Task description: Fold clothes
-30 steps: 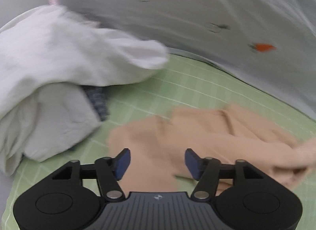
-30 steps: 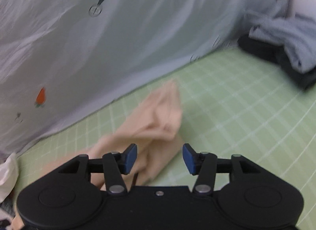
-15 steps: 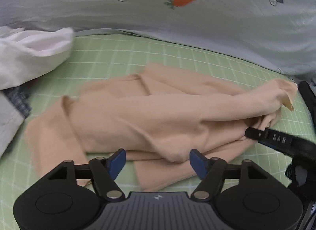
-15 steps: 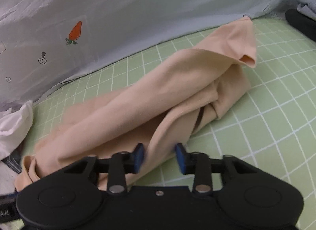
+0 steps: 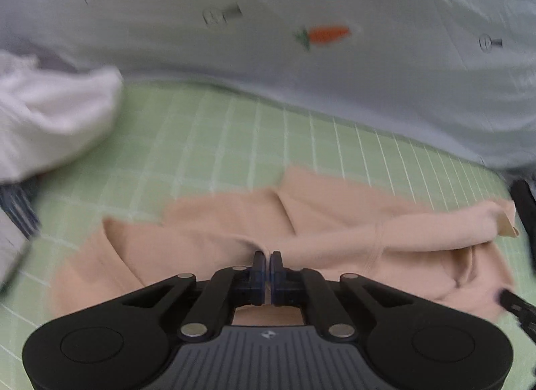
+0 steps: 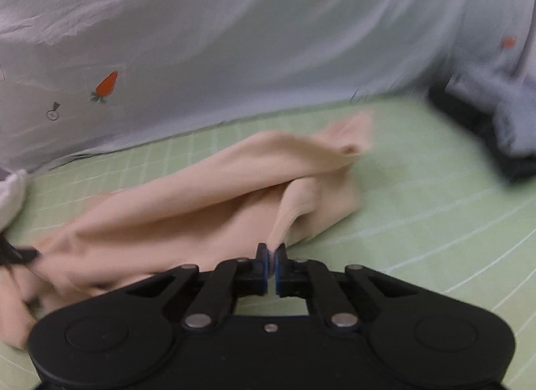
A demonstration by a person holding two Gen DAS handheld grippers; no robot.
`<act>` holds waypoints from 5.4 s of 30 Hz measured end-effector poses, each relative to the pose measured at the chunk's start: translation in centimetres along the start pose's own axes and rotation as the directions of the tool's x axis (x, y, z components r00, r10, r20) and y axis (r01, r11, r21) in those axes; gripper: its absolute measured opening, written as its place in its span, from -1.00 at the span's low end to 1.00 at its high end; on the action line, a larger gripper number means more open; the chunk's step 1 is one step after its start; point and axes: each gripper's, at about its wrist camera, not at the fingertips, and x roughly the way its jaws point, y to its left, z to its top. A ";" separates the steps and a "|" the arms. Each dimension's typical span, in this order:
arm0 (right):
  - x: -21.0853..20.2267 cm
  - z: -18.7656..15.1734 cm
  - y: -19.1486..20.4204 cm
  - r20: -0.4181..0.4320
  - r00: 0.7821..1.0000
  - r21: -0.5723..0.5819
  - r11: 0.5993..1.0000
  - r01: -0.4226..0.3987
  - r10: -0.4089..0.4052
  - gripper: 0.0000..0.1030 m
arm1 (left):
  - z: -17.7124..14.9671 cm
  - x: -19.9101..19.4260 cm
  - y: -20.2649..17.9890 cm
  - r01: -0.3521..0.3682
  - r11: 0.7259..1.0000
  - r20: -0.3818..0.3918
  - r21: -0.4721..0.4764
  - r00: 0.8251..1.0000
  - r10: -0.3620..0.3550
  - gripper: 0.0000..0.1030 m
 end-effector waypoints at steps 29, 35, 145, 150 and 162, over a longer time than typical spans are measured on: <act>2.5 -4.7 -0.8 -0.223 0.975 0.038 0.999 0.022 -0.013 0.01 | -5.5 0.0 2.3 -0.092 0.995 -0.067 0.050 0.993 0.095 0.31; 2.1 -5.3 -1.2 -0.236 0.970 0.065 0.997 -0.039 0.054 -0.80 | -7.4 1.2 0.9 -0.090 0.986 -0.103 0.143 0.989 0.105 -0.83; 5.6 1.0 1.5 -0.121 0.875 0.034 0.883 -0.468 0.468 -0.41 | -13.5 -1.9 0.0 -0.231 0.972 -0.281 -0.036 0.936 0.212 1.00; 4.7 1.5 -2.8 -0.061 0.907 0.159 0.901 -0.404 0.417 -0.41 | -13.6 -2.0 -0.1 -0.233 0.972 -0.275 -0.038 0.937 0.214 1.00; 4.9 0.2 -8.0 -0.088 0.962 0.208 0.949 -0.237 0.260 -0.41 | -13.7 -2.0 -0.1 -0.236 0.971 -0.273 -0.041 0.937 0.216 1.00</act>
